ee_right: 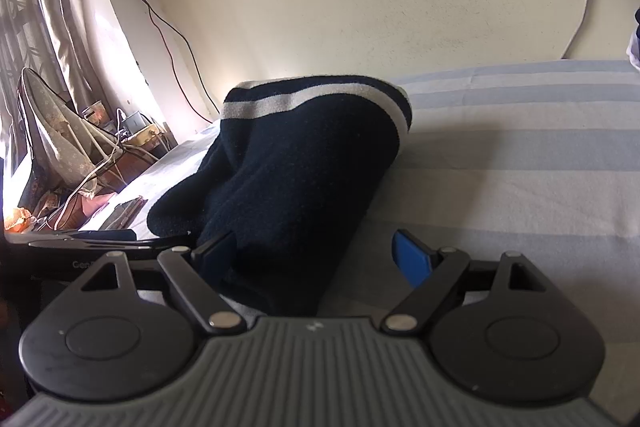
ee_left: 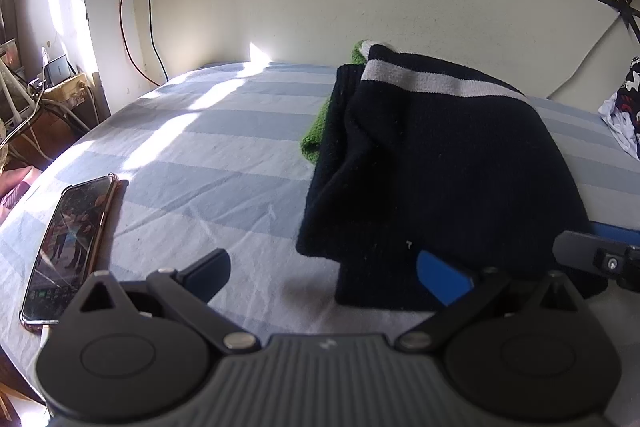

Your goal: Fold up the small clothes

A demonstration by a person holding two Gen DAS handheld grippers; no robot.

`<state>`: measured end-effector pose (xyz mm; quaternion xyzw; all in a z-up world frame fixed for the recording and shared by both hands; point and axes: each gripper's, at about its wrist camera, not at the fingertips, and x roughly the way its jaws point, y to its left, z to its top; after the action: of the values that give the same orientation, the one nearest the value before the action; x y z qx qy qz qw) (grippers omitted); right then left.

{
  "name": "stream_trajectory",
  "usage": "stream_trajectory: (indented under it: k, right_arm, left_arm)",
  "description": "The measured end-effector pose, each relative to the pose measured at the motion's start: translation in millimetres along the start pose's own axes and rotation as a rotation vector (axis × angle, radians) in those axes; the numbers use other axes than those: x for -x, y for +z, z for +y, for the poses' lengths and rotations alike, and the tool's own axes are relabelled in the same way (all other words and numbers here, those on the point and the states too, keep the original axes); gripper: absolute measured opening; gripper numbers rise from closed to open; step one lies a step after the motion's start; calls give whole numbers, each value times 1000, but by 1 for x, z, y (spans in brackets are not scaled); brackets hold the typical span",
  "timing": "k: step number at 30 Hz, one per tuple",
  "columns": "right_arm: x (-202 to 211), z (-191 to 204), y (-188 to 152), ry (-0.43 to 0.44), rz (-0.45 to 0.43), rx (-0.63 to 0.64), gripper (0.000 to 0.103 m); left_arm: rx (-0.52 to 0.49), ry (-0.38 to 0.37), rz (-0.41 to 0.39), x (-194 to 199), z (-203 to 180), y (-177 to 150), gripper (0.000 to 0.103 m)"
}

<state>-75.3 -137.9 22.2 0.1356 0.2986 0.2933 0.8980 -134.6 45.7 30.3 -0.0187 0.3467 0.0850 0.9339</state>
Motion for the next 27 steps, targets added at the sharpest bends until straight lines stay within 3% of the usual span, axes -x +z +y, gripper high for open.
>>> stream_trajectory:
  k: [27]
  right_arm:
    - [0, -1, 1, 2, -2, -6, 87]
  left_arm:
    - [-8, -13, 28, -3, 3, -10, 103]
